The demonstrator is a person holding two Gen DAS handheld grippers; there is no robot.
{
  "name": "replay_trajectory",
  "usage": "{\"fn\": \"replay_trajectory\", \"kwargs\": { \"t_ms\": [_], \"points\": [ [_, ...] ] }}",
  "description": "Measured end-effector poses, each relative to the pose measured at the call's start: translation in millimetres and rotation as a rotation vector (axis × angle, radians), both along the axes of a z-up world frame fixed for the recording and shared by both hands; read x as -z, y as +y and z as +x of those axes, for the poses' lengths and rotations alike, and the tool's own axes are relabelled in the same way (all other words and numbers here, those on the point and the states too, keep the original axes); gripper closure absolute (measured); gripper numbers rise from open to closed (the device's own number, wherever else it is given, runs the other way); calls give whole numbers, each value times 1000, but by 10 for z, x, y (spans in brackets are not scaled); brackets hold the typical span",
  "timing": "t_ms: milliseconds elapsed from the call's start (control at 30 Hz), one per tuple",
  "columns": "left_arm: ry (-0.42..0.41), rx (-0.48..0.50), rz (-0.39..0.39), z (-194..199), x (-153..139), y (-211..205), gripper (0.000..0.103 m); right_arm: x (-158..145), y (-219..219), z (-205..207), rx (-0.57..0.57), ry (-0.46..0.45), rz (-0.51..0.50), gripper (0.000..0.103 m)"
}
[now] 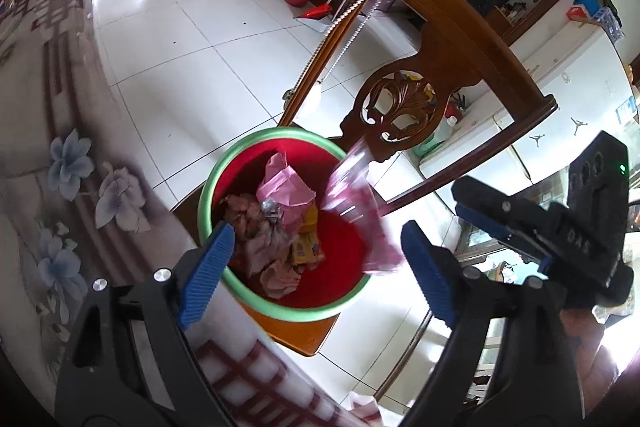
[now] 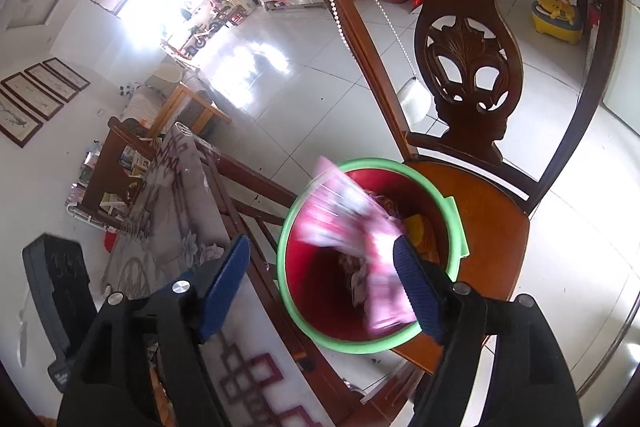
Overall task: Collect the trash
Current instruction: 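Carry blue paper and pink foil bag to the red bin and open both tools, then move both tools back over the trash on the table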
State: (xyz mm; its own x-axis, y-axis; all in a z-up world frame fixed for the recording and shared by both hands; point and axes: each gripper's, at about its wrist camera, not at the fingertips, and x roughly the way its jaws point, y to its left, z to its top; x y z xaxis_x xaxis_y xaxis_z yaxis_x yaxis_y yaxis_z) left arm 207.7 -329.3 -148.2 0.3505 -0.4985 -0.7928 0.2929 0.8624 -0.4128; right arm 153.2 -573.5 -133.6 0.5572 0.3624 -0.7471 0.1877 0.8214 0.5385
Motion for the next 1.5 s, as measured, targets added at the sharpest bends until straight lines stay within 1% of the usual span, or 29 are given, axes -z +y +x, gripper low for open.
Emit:
{"fn": "replay_trajectory", "kwargs": {
  "t_ms": [133,233,467,533,567,633,667,700,833,933,1067,1200,1267,1300,1367,1433,1467,1500],
  "points": [
    [1,-32,11,-95,-2,182,20,43,38,1,-5,14,11,31],
    [-3,-76,34,-190,-2,411,20,82,125,-23,-29,31,4,31],
    [-27,-201,75,-395,-91,1127,20,189,462,-99,-93,84,5,31],
    [-48,-231,103,-461,-137,1365,20,190,575,-104,-108,89,4,31],
    [-62,-248,135,-505,-170,1550,20,180,661,-104,-120,90,3,31],
    [-71,-266,186,-544,-191,1791,19,159,824,-107,-147,90,-2,31],
    [-68,-279,225,-575,-195,1973,19,148,887,-104,-156,89,-4,31],
    [-68,-291,248,-603,-195,2108,19,127,995,-114,-171,85,-8,31],
    [-44,-343,315,-742,-141,2722,19,92,1332,-171,-204,81,-10,31],
    [19,-341,377,-799,-15,3077,19,91,1589,-229,-229,88,-14,31],
    [56,-319,383,-860,97,3337,19,82,1933,-344,-266,92,-14,31],
    [87,-242,394,-830,263,3344,19,38,2234,-449,-294,90,-20,31],
    [95,-225,385,-824,332,3347,19,17,2343,-495,-298,87,-22,31],
    [103,-225,375,-816,364,3369,20,5,2400,-524,-299,85,-24,31],
    [109,-235,354,-820,401,3417,28,-4,2499,-573,-302,83,-27,31],
    [101,-249,347,-848,395,3477,45,2,2591,-614,-303,85,-28,31],
    [98,-257,335,-874,381,3524,50,9,2645,-635,-303,87,-28,31],
    [100,-263,317,-902,370,3569,57,17,2697,-652,-304,89,-28,31]
  ]
}}
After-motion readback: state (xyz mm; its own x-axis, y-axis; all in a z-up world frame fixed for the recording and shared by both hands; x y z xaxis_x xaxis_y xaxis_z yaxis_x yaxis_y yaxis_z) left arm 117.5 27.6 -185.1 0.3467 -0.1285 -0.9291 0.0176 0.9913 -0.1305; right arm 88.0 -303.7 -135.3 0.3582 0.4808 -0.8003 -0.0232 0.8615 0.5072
